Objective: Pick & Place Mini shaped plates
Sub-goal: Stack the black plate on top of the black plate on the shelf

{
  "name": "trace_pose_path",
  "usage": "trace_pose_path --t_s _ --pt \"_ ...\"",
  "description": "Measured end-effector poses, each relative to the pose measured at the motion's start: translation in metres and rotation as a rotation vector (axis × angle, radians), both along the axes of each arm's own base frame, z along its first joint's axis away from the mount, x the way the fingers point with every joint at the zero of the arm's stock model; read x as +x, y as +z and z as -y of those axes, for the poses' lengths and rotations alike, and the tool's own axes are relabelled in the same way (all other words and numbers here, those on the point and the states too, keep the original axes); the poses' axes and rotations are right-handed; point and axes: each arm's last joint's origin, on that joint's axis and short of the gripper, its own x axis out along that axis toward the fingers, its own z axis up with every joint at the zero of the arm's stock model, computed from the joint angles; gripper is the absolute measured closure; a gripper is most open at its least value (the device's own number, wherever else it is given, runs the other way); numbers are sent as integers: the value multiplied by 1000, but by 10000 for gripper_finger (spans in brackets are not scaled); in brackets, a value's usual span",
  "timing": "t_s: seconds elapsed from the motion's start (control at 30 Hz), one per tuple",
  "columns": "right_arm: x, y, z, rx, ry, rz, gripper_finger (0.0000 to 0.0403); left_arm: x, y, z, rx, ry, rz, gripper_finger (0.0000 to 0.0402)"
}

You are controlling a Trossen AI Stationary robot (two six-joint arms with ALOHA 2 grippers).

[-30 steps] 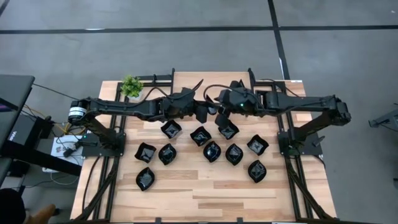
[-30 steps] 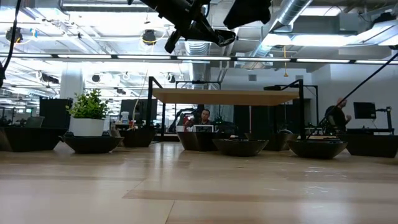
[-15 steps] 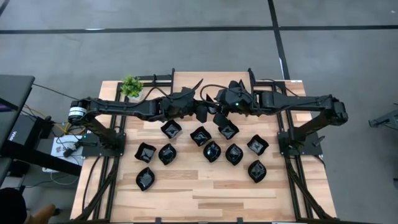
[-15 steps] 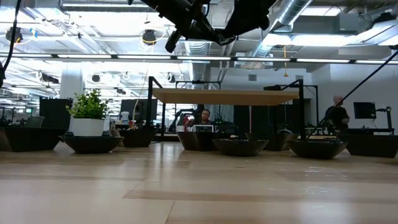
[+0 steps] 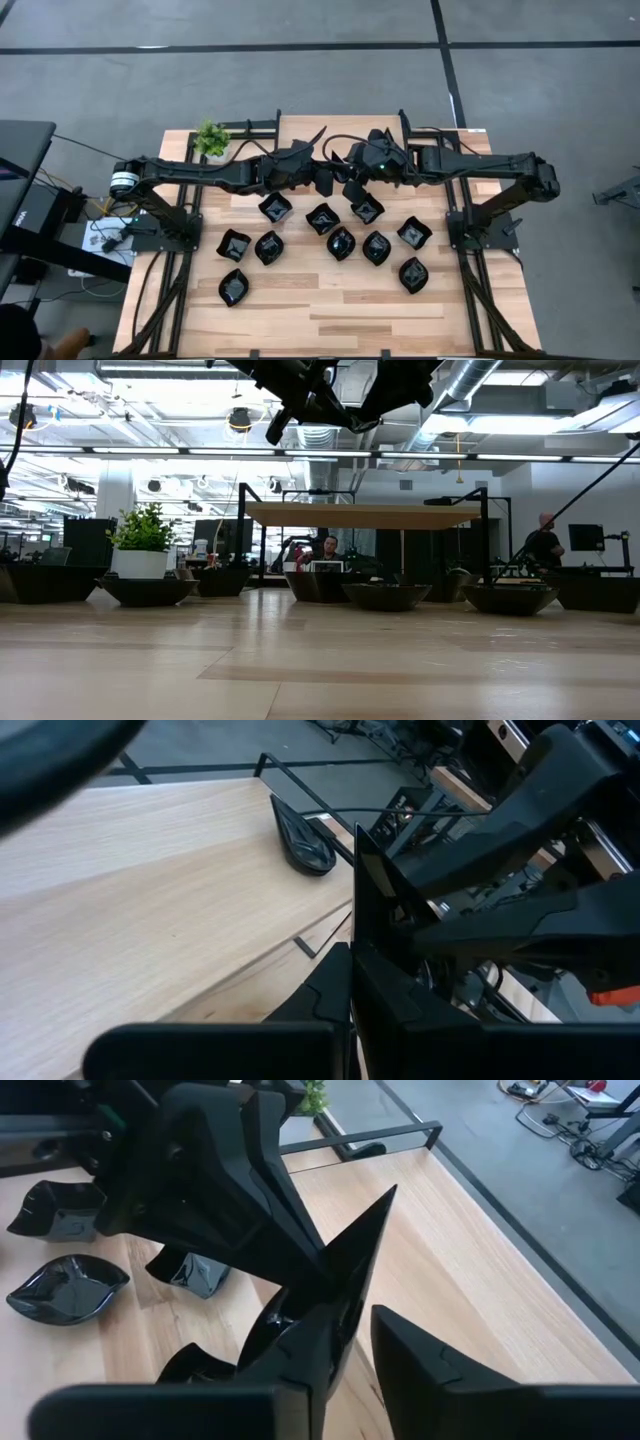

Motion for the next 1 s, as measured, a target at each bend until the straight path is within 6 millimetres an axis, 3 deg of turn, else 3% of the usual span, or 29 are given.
trace_pose_path --t_s 0.43,0.8,1.0 --pt "0 0 0 8 18 -2 398 0 0 1 -2 -8 1 376" --pt "-1 -1 0 8 21 -15 399 1 1 1 21 -17 4 358" --pt "-6 -3 4 4 -22 -51 401 0 1 0 37 -17 -7 326"
